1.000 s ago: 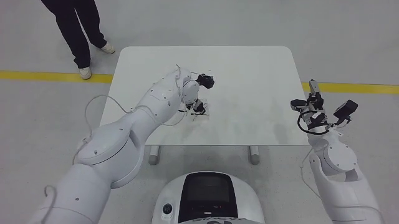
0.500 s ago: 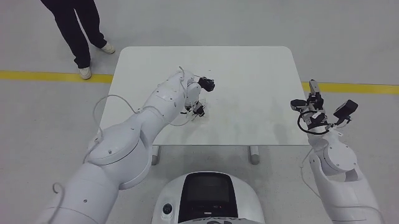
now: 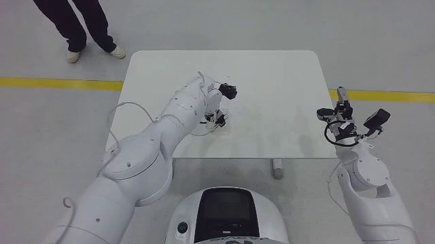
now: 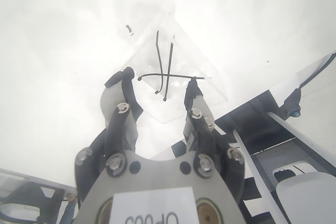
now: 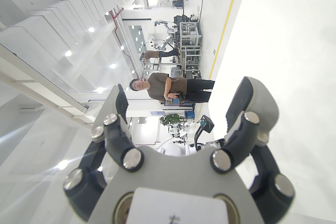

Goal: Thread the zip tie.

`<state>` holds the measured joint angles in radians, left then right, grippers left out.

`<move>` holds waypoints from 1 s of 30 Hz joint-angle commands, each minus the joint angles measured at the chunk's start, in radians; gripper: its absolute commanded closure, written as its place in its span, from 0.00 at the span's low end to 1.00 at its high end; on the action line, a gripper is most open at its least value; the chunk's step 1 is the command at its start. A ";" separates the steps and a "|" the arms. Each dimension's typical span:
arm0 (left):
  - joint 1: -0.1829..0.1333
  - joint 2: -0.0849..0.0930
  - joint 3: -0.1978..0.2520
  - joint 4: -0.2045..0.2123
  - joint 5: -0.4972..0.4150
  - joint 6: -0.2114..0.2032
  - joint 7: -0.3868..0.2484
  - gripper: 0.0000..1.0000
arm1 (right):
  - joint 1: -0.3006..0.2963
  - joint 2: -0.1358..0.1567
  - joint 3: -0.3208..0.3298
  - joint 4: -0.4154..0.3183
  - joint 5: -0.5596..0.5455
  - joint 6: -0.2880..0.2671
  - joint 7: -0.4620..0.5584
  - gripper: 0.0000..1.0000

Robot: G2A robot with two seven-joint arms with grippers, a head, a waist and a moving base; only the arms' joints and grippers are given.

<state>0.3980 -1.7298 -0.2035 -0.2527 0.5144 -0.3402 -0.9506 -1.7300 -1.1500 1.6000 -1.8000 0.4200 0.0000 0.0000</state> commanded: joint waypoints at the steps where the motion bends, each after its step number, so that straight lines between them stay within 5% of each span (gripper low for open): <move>1: -0.005 -0.003 0.001 0.006 -0.002 0.000 0.001 0.58 | 0.000 0.000 0.000 0.000 0.000 0.000 0.000 0.00; 18: -0.005 -0.007 0.033 -0.047 0.038 0.000 -0.017 0.66 | 0.000 0.000 0.000 0.000 0.000 0.000 0.000 0.00; 30: 0.012 0.002 0.033 -0.041 0.048 0.000 -0.012 0.68 | 0.000 0.000 0.000 0.000 0.000 0.000 0.000 0.00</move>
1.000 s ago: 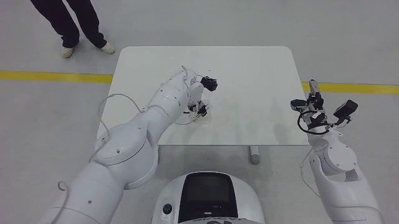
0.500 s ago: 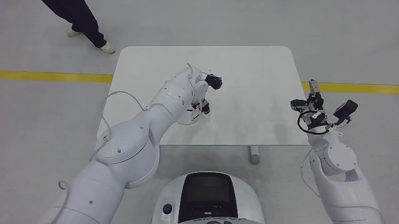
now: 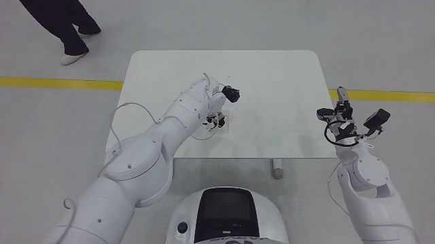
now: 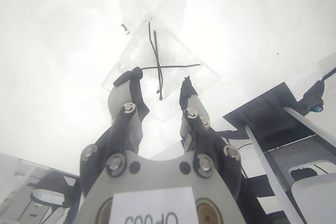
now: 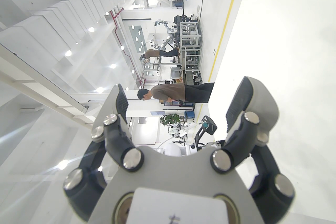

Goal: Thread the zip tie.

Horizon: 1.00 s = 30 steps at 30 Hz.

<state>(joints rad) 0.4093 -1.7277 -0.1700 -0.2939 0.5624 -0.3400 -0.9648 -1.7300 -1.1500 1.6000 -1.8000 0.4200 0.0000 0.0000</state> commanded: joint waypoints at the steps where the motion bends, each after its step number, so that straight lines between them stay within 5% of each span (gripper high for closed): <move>1: 0.002 0.000 0.000 -0.001 -0.002 0.000 0.005 0.69 | 0.000 0.000 0.000 0.000 0.000 0.000 0.000 0.00; 30: 0.021 -0.011 0.000 0.026 -0.041 0.000 -0.004 0.76 | 0.000 0.000 0.000 0.000 0.000 0.000 0.000 0.00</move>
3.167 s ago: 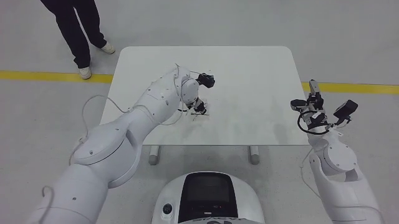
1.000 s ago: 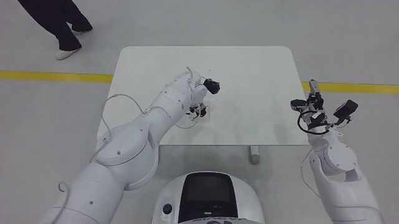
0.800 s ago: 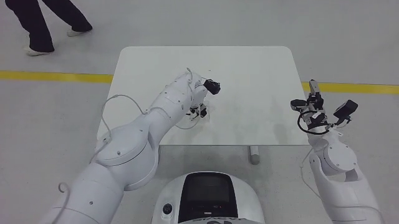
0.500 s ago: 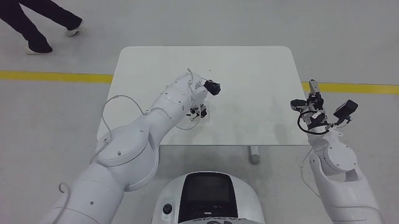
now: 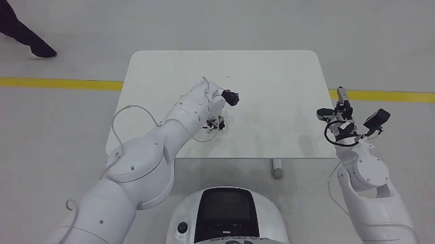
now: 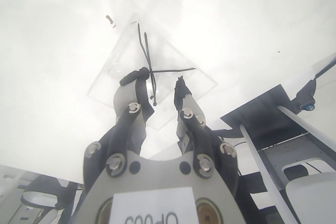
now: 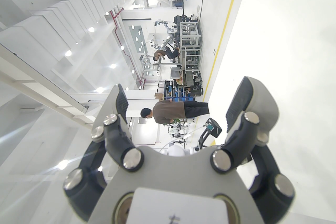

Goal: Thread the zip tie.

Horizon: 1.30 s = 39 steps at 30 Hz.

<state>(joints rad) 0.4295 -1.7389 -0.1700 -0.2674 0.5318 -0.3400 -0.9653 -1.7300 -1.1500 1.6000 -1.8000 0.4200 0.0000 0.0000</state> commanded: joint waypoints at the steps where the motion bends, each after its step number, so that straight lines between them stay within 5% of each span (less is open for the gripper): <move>1: 0.000 0.001 0.000 0.000 -0.014 0.000 -0.006 0.76 | 0.000 0.000 0.000 0.000 0.000 0.000 0.000 0.00; 39: 0.016 0.020 0.000 -0.007 -0.081 0.000 -0.036 0.84 | 0.000 0.000 0.000 0.000 0.000 0.000 0.000 0.00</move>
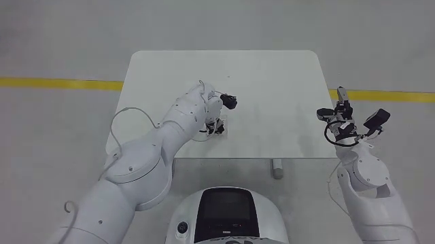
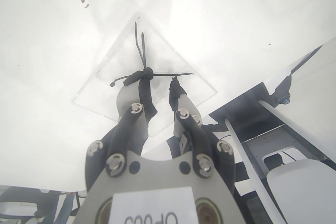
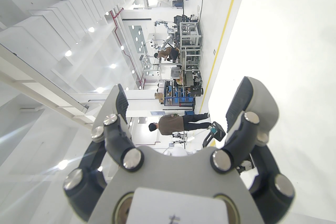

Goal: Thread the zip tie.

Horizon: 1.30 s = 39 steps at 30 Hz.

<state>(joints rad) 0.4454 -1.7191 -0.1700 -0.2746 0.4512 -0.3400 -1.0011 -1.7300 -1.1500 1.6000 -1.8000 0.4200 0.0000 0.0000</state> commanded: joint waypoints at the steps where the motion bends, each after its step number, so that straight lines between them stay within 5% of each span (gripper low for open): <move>1: 0.000 0.000 0.000 0.000 -0.001 0.000 0.001 0.84 | 0.000 0.000 0.000 0.000 0.000 0.000 0.000 0.00; 4: 0.000 0.001 0.000 -0.001 -0.002 0.000 0.003 0.89 | 0.000 0.000 0.000 0.000 0.000 0.000 0.000 0.00; 24: 0.001 -0.006 0.000 0.018 0.022 0.000 0.013 0.79 | 0.000 0.000 0.000 0.000 0.000 0.000 0.000 0.00; 39: 0.000 -0.016 0.000 0.035 0.015 0.000 0.002 0.93 | 0.000 0.000 0.000 0.000 0.000 0.000 0.000 0.00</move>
<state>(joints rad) 0.4453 -1.7350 -0.1700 -0.2409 0.4663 -0.3400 -0.9998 -1.7300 -1.1500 1.6000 -1.8000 0.4200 0.0000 0.0000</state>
